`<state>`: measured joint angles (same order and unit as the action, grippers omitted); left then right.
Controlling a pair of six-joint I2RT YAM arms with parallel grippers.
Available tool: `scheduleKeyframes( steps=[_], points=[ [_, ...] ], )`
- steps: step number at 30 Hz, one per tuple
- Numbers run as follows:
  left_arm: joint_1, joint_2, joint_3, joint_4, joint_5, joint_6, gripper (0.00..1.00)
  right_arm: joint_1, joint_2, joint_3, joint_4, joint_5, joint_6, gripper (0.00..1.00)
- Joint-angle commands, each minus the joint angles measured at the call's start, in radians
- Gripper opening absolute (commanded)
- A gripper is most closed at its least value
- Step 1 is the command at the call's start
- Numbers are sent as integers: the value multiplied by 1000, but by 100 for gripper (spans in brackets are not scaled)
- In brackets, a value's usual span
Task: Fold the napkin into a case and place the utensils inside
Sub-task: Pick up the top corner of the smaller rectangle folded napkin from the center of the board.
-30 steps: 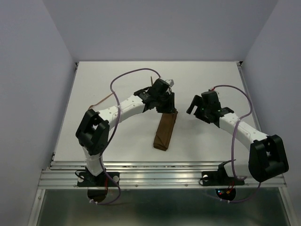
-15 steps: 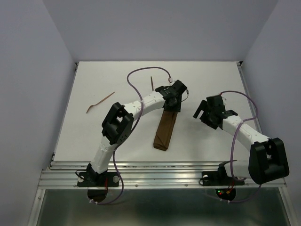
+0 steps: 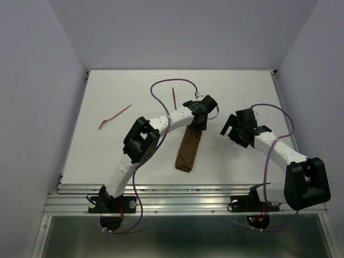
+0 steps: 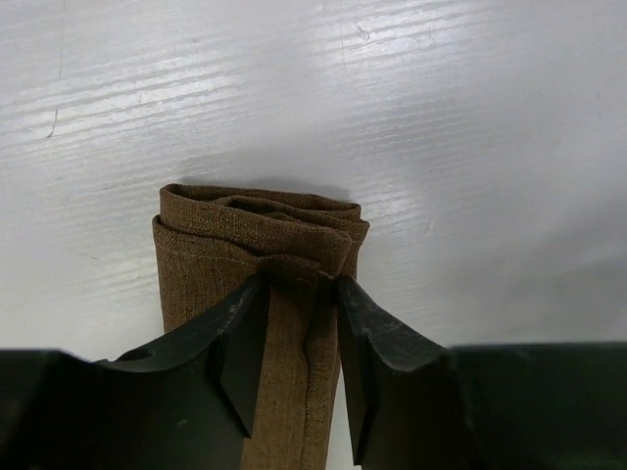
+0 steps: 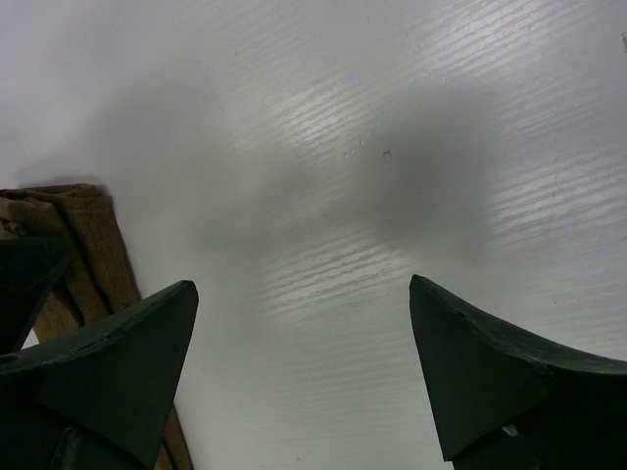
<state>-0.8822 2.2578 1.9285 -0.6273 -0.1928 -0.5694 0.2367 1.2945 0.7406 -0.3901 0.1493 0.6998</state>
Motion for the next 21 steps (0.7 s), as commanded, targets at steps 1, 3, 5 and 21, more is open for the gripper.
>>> scheduleKeyframes(
  steps=[1, 3, 5, 21],
  points=[
    [-9, 0, 52, -26, -33, -4, 44, 0, -24, 3, 0, -7, -3, 94],
    [-11, 5, 55, -25, -33, -6, 39, 0, -24, 0, 0, -10, -2, 94],
    [-11, 6, 56, -25, -33, -6, 36, 0, -24, -1, 2, -10, -2, 94],
    [-5, -153, -124, 153, 94, 78, 0, 0, -31, 40, 30, -142, -143, 89]
  ],
)
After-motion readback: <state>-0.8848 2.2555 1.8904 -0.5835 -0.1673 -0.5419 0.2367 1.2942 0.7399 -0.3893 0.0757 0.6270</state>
